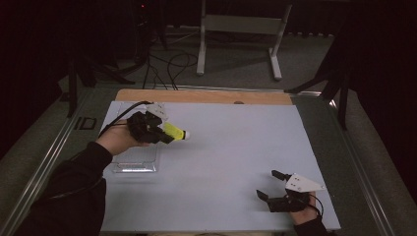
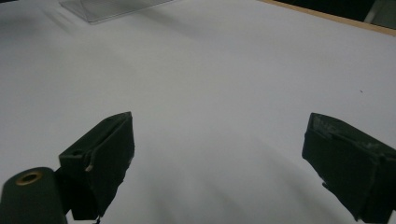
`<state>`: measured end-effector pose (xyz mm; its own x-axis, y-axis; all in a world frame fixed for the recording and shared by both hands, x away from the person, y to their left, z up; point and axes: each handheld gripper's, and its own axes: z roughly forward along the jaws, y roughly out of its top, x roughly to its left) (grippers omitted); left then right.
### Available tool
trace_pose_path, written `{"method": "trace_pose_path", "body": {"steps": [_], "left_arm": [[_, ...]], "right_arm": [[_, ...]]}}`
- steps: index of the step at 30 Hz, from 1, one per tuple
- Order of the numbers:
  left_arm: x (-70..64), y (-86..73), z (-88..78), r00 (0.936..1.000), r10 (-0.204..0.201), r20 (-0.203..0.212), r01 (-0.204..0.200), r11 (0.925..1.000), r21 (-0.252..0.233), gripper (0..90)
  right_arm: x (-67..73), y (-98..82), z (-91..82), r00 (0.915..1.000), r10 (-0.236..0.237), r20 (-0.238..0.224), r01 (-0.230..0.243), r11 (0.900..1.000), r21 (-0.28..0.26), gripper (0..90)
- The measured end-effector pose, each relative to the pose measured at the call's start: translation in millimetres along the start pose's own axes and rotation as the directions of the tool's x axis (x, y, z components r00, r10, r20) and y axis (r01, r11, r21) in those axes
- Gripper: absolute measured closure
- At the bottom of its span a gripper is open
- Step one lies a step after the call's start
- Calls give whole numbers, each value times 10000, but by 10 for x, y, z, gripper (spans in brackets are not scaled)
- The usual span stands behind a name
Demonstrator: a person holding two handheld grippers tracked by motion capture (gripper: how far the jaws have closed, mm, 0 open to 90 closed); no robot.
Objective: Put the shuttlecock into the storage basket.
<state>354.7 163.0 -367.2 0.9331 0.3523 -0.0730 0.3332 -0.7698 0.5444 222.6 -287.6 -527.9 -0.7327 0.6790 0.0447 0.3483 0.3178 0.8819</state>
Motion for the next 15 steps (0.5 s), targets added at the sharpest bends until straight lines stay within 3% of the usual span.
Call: {"method": "trace_pose_path", "body": {"steps": [8, 15], "left_arm": [[28, -211, -141, 9995, -165, -258, 173, 9994, 304, 899], [83, -433, -262, 9960, -660, -597, 691, 9963, 511, 899]], "right_arm": [[2, -2, 8, 10000, 41, -10, -41, 10000, 37, 95], [7, -1, 13, 10000, -1, -4, 2, 10000, 70, 95]]}}
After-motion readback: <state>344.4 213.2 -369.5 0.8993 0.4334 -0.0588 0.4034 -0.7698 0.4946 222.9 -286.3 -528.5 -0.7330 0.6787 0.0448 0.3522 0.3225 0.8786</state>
